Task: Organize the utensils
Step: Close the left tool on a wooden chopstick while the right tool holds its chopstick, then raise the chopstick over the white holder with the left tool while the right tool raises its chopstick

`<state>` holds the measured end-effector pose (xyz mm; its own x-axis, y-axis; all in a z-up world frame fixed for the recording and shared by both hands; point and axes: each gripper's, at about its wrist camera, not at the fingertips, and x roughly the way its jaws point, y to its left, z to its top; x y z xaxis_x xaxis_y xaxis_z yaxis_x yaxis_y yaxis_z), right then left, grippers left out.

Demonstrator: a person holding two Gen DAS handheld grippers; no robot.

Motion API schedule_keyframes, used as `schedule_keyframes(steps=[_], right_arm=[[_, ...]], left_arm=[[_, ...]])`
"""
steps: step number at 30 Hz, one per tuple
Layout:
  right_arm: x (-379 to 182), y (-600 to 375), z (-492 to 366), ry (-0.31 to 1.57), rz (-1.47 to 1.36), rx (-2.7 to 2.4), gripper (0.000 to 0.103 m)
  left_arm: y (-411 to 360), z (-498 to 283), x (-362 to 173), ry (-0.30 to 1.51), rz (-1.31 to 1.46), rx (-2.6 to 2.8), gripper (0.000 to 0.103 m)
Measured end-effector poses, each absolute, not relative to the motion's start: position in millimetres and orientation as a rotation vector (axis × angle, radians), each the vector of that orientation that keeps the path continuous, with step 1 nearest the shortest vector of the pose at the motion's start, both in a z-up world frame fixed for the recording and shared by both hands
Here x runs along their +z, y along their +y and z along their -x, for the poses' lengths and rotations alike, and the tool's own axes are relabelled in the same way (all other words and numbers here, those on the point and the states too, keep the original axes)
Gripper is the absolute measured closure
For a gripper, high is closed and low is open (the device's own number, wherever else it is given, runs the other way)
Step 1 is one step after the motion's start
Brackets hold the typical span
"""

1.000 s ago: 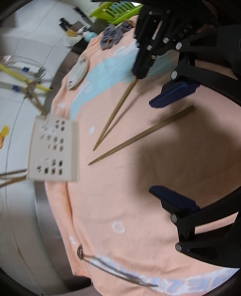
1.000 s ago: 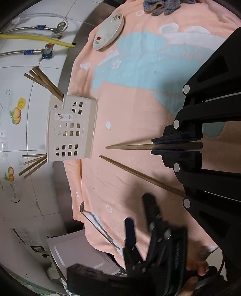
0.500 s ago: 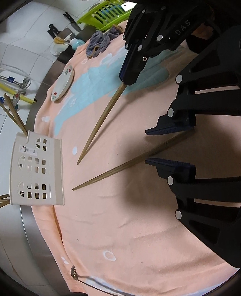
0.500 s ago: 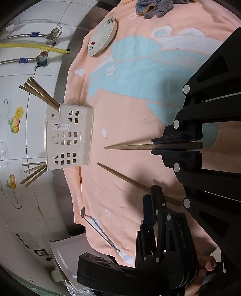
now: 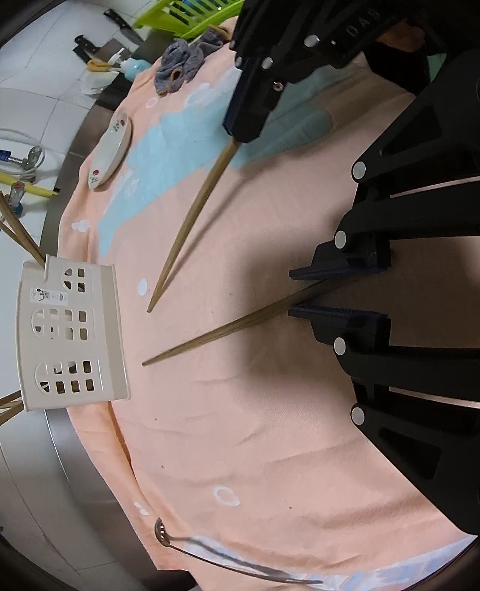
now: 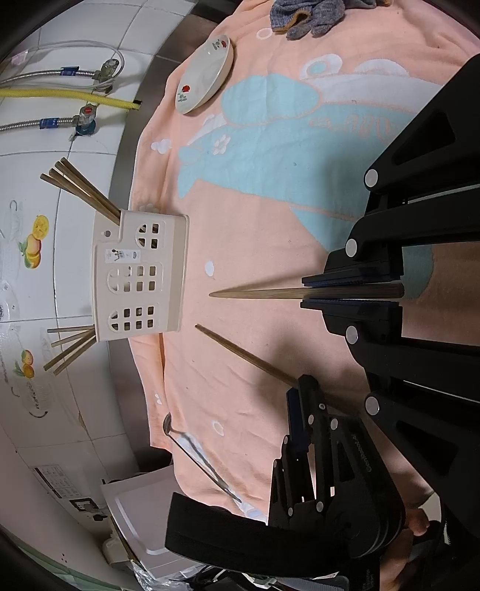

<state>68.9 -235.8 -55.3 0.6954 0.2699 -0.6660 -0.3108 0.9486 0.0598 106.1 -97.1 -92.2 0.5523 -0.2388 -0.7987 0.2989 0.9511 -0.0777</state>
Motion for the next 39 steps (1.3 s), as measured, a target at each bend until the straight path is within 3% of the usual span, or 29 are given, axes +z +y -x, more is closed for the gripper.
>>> schedule_keyframes(steps=[14, 26, 29, 39], right_arm=[[-42.5, -234.5, -66.3, 0.697, 0.070, 0.323, 0.096], [-42.1, -233.9, -67.4, 0.697, 0.071, 0.325, 0.096], [-40.7, -233.0, -67.7, 0.693, 0.076, 0.328, 0.096], [-6.2, -235.9, -78.6, 0.613, 0.086, 0.330, 0.096]], left_arm=[[-73.1, -102.0, -90.7, 0.945, -0.111, -0.331, 0.095], [-70.4, -101.0, -95.1, 0.946, -0.034, -0.332, 0.090], [-71.2, -101.5, -93.8, 0.946, -0.045, -0.320, 0.095], [-55.6, -110.6, -29.2, 0.779, -0.040, -0.335, 0.097]])
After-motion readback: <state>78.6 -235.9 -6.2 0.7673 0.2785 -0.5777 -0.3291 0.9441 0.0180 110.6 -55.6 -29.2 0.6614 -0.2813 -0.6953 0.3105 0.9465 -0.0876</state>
